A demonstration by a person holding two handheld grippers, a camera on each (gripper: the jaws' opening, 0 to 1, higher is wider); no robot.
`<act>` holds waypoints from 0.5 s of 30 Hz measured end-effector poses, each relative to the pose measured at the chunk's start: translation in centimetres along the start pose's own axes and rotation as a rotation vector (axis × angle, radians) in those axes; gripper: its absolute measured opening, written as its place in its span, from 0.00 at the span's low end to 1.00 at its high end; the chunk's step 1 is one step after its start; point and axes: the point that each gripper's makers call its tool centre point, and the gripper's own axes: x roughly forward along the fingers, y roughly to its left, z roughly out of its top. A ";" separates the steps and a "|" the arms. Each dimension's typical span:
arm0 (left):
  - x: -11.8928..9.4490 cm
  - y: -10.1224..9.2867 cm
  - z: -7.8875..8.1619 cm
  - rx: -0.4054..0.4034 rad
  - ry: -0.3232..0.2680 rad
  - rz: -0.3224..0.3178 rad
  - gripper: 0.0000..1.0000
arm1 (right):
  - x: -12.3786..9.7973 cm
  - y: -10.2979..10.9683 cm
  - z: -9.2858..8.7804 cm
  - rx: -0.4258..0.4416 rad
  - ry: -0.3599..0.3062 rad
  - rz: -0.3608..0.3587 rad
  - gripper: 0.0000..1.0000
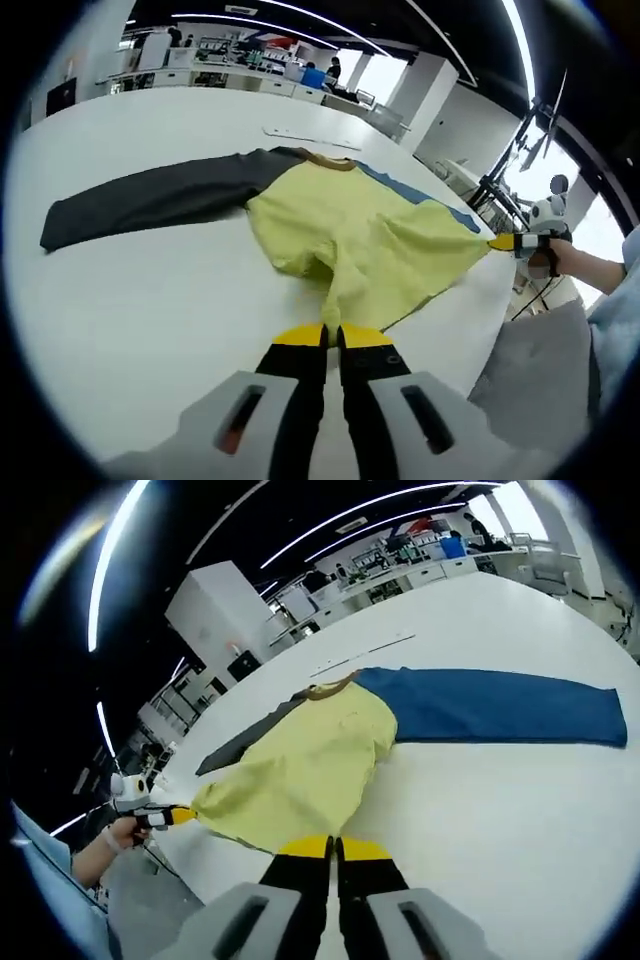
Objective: Fold the garment on the visible template until the final outline fits inside the template.
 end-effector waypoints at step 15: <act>-2.0 -0.4 -4.4 0.075 0.145 0.003 0.01 | -1.9 1.0 -5.1 0.038 0.171 0.054 0.00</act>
